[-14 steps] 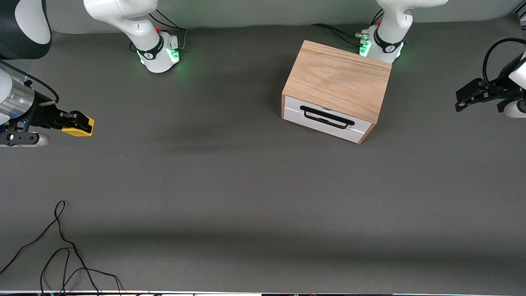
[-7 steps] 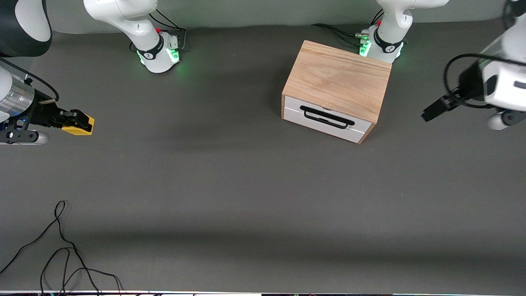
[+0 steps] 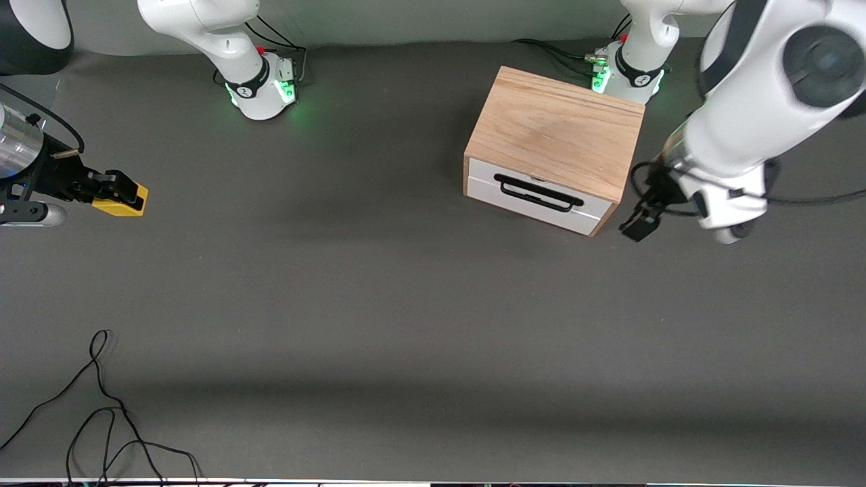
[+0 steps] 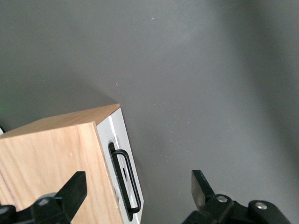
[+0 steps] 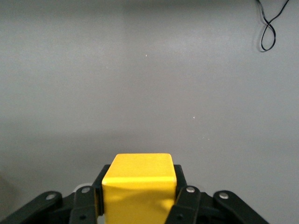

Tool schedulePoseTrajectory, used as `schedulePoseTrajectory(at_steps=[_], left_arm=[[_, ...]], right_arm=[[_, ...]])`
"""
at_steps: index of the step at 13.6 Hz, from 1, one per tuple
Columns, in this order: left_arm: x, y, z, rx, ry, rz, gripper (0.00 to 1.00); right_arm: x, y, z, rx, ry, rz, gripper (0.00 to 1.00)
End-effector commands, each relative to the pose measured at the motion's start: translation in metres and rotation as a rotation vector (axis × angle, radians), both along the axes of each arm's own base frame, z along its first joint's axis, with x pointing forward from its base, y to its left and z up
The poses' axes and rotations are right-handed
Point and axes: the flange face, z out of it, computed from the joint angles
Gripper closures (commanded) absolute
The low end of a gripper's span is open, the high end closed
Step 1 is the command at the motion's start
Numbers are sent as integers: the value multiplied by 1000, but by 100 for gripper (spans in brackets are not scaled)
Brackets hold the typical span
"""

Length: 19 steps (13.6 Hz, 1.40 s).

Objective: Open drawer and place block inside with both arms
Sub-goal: 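Reach the left gripper to the black drawer handle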

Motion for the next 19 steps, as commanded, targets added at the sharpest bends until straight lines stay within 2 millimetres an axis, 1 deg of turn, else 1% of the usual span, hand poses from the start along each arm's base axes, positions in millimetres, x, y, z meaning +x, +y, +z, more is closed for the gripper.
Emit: schedulePoseTrajectory(at_steps=[1,2,4,6,8,10,13,15,17,19], left_arm=[[8,-23,-41,41,46,8,0],[10,-28,-57,46,74,2,0],[13,-42,-98,67,148,-15,0],[9,-64,-131,94,192,32,0],[-1,-90,-153,123,218,61,0],[-5,-100,-175,133,260,47,0],[-15,-120,-206,151,300,12,0],[-25,-127,-222,167,329,-3,0],[-36,-127,-229,189,358,-13,0],[-44,-127,-242,207,384,-17,0]], right_arm=[[-5,2,-2,-19,3,-20,85],[-4,2,-3,-18,5,-25,85],[-3,2,-6,-19,9,-29,85],[-3,2,-6,-21,9,-29,85],[-3,2,-7,-19,12,-28,85],[-3,2,-8,-19,14,-28,85],[-2,2,-9,-20,17,-29,85],[-2,2,-11,-20,20,-28,85],[-2,1,-12,-20,22,-31,85],[-2,2,-12,-21,22,-28,85]])
